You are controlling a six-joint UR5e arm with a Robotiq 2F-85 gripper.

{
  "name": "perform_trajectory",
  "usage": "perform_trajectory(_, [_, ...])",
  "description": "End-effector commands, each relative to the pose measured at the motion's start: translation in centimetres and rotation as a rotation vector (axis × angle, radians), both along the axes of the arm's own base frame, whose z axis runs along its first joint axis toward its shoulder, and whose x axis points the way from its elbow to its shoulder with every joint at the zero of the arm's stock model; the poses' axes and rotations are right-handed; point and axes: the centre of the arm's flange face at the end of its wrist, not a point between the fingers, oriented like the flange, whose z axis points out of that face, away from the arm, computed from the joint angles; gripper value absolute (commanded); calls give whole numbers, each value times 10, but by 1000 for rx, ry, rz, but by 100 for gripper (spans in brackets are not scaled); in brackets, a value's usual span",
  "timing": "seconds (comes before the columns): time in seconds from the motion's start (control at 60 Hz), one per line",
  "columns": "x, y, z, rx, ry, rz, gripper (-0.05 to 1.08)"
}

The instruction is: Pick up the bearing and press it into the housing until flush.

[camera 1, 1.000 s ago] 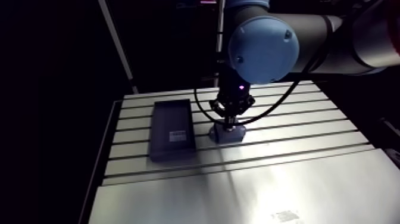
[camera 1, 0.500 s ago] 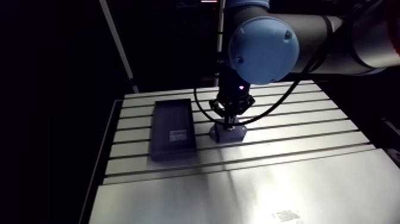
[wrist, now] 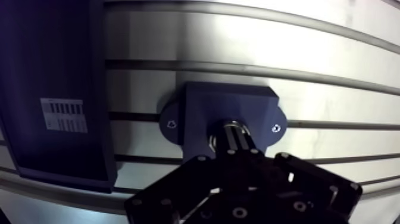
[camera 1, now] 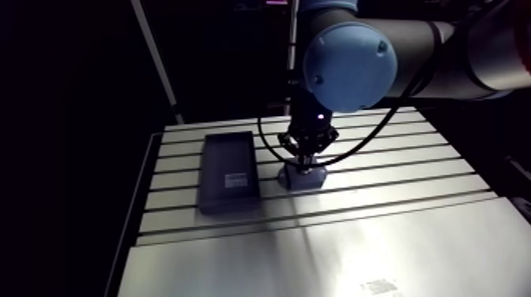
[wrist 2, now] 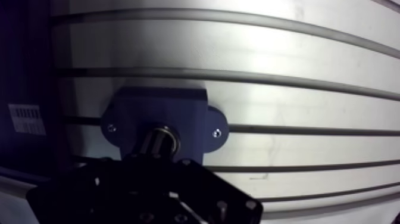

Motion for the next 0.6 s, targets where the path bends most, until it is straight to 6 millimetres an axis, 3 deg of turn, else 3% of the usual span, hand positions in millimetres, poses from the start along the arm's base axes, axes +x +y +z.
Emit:
perform_trajectory(0.017, [0, 1, 2, 1, 3, -1, 87])
perform_trajectory(0.6, [5, -2, -1, 1, -6, 4, 87])
